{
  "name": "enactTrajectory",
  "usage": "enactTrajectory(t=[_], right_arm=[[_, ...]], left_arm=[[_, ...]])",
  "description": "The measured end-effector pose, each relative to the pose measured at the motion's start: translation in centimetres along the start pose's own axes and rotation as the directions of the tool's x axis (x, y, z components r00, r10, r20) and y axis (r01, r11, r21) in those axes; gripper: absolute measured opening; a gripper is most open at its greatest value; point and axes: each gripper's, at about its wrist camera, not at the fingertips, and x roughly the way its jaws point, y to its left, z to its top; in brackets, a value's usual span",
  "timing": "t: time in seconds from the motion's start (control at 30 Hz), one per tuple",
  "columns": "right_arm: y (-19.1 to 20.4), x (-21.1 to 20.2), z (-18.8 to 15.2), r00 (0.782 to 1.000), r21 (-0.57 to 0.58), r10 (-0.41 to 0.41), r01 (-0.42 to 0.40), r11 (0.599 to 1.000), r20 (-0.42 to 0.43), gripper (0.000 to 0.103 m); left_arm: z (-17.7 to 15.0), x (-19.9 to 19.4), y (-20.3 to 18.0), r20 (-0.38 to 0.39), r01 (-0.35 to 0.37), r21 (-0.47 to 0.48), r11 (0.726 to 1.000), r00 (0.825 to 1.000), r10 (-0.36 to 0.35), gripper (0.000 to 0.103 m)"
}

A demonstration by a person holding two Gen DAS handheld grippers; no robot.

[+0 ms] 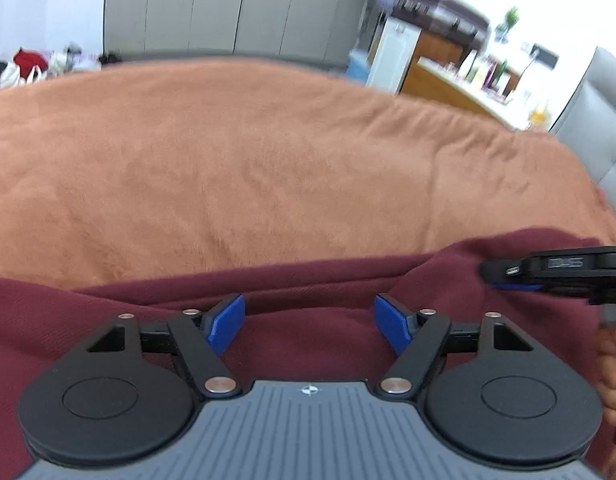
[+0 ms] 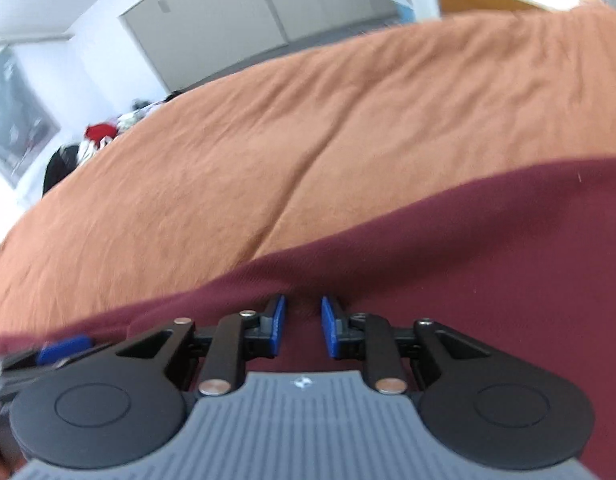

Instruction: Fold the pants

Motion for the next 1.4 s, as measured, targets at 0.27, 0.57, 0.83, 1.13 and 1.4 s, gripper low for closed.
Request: enactTrajectory(t=[0.27,0.57,0.83,1.13,1.4], right_arm=[[2.8,-5.7,-0.9,0.997,-0.117,0.063,-0.057,0.991,0.053,0.022],[5.1,-1.0,-3.9,0.999,-0.250,-0.044,0.041,0.967,-0.005,0.025],[5.8,-0.5,-3.8,0.996,-0.286,-0.082,0.087,0.954,0.032,0.029],[4.1,-5.0,-1.3,0.988,-0.267,-0.129,0.148,0.952,0.090,0.044],[2.2,0.1,-4.1,0.979,-0.248,-0.202,0.204,0.947,0.033,0.048]], left_arm=[[-1.9,-4.1,-0.1,-0.037,0.124,0.000,0.992,0.992,-0.123,0.094],[-2.1,3.1,0.9,-0.063,-0.028,0.006,1.000,0.998,0.029,0.103],[-2.4,1.9,1.2,-0.026,-0.028,0.007,1.000,0.999,0.028,0.103],[-0.9,-4.0,7.1,-0.037,-0.113,-0.085,0.990,0.993,0.110,0.103],[-3.6,0.5,6.9,-0.051,-0.204,0.060,0.977,0.977,0.207,0.103]])
